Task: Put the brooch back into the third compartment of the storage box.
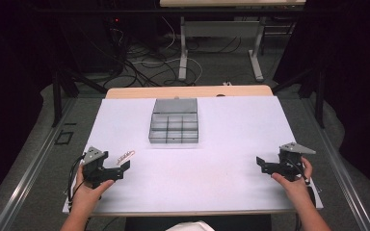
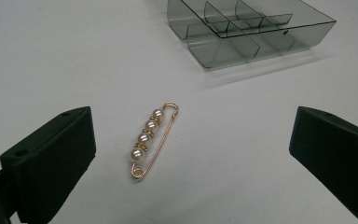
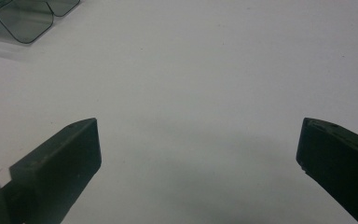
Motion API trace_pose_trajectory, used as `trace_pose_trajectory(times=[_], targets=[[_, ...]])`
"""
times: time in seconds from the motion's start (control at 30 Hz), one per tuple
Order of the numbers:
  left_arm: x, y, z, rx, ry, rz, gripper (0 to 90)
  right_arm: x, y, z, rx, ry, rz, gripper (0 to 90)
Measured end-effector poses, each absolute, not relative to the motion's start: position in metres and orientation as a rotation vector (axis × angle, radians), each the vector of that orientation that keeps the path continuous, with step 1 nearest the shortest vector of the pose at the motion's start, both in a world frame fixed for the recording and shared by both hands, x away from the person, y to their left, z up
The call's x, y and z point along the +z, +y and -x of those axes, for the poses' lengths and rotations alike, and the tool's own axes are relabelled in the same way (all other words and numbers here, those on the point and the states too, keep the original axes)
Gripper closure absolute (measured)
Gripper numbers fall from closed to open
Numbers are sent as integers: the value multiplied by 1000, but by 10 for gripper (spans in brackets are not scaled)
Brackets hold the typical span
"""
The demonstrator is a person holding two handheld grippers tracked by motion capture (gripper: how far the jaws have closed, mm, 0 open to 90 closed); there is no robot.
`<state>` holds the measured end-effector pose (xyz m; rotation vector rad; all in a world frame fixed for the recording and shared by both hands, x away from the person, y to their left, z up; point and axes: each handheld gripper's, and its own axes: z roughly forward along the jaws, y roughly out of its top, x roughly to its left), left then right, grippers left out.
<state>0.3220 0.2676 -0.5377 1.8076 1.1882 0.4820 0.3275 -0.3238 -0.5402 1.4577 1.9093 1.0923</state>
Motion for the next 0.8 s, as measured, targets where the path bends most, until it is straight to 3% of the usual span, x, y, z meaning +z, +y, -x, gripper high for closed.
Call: trace_pose_trajectory(times=[0.4, 0.8], targets=[[-542, 264, -324, 479, 1232, -1833, 6, -540, -315, -328, 1023, 1943, -1425, 0], [-524, 267, -335, 523, 1234, -1843, 22, -539, -311, -325, 1035, 1943, -1402, 5]])
